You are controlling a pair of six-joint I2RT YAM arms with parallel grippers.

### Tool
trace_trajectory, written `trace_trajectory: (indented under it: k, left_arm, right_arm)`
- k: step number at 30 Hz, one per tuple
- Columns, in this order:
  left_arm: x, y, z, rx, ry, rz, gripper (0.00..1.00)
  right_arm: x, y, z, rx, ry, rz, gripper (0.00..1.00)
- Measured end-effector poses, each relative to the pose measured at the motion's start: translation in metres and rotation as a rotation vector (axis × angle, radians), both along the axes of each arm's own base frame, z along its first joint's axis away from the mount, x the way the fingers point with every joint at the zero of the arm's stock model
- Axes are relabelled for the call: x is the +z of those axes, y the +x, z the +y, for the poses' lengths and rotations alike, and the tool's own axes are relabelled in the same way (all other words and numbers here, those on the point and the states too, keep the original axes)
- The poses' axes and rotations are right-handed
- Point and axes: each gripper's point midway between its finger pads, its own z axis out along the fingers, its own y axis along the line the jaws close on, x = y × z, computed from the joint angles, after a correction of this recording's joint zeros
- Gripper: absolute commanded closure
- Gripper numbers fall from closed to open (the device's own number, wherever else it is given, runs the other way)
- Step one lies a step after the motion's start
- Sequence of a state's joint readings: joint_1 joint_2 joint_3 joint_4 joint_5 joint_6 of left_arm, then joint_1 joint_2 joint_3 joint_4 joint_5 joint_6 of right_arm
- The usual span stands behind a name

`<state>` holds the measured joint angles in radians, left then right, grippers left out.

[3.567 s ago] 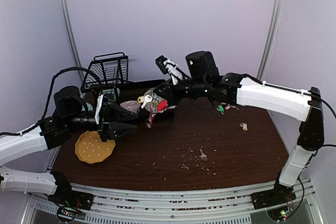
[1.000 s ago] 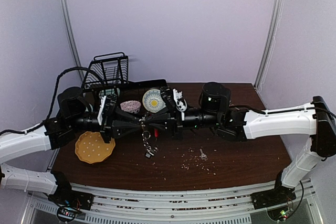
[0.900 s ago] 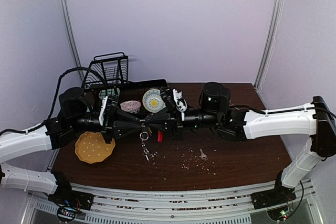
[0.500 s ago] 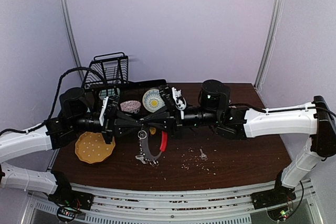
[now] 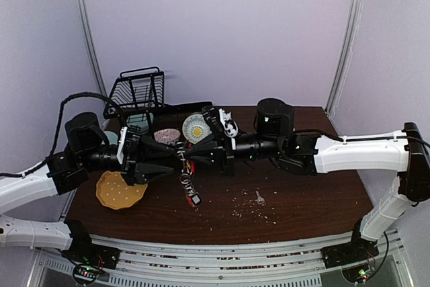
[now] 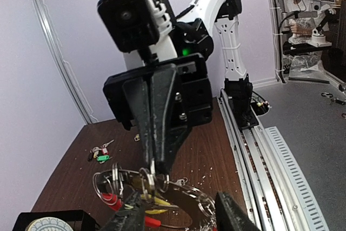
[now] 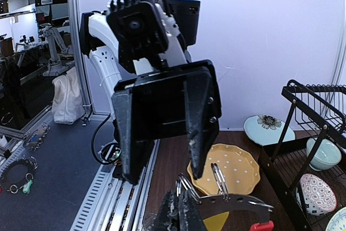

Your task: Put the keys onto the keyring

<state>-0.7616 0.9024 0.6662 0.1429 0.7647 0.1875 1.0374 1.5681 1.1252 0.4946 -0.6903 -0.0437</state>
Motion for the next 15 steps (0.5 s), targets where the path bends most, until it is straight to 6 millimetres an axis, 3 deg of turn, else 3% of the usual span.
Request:
trace_trajectory:
  k: [2, 7, 9, 15]
  left_arm:
    - [0.005, -0.006, 0.003, -0.020, -0.009, -0.023, 0.56]
    - [0.027, -0.024, 0.010, -0.089, -0.081, -0.067, 0.79]
    - [0.028, -0.026, 0.007, -0.123, -0.088, -0.053, 0.83]
    - [-0.015, -0.001, -0.014, -0.103, 0.039, 0.112, 0.82]
  right_arm:
    - [0.000, 0.002, 0.000, -0.013, -0.005, 0.017, 1.00]
    - [-0.004, 0.009, 0.000, -0.052, -0.020, 0.052, 1.00]
    - [-0.005, 0.012, 0.000, -0.074, -0.026, 0.065, 1.00]
    - [-0.004, 0.014, 0.000, -0.087, -0.023, 0.087, 1.00]
